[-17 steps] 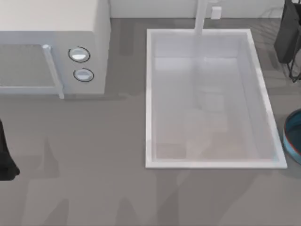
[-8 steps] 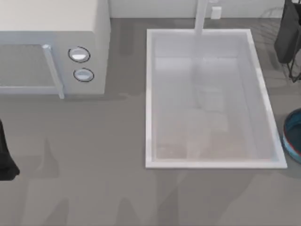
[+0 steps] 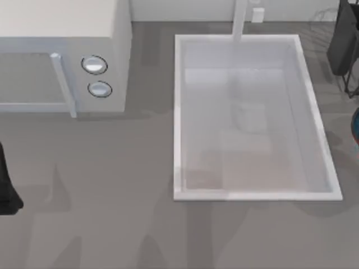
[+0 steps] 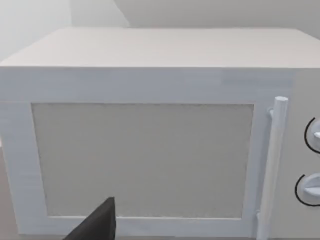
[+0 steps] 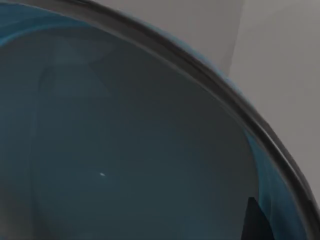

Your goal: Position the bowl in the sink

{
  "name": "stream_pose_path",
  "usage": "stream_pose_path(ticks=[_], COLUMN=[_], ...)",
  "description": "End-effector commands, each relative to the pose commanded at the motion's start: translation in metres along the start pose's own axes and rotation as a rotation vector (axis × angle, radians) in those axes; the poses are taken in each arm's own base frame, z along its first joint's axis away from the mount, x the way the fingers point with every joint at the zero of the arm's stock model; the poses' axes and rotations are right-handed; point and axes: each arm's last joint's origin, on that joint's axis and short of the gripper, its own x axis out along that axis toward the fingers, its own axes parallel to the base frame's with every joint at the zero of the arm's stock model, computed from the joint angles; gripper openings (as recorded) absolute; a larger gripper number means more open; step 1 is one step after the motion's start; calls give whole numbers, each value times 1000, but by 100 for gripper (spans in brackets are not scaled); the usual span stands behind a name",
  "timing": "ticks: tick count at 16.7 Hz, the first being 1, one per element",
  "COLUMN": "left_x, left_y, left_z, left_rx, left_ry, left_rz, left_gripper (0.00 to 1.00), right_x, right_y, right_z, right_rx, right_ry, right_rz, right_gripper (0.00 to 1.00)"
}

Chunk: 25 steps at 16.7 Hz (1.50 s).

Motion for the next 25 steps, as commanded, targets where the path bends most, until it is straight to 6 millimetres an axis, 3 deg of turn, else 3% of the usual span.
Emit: stream_pose_path(ticks=[3, 5, 10, 13, 17, 21, 25], left_x=[0, 0, 0, 0, 0, 0, 0], left_y=[0, 0, 0, 0, 0, 0, 0], left_z=[0, 0, 0, 0, 0, 0, 0], left_rx=[0, 0, 0, 0, 0, 0, 0], left_ry=[0, 0, 0, 0, 0, 0, 0], left_rz=[0, 0, 0, 0, 0, 0, 0], left_gripper=[100, 100, 100, 100, 100, 100, 100], right_x=[-39, -53, -53, -52, -46, -33, -12], right_y=[2, 3, 3, 16, 61, 126, 193], right_z=[-7, -11, -10, -4, 14, 31, 29], right_rx=[-3, -4, -4, -35, -137, -246, -293], right_ry=[-7, -21, -20, -73, -260, -558, -894], right_rz=[-1, -4, -3, -25, -87, -131, -119], right_gripper=[0, 0, 0, 0, 0, 0, 0])
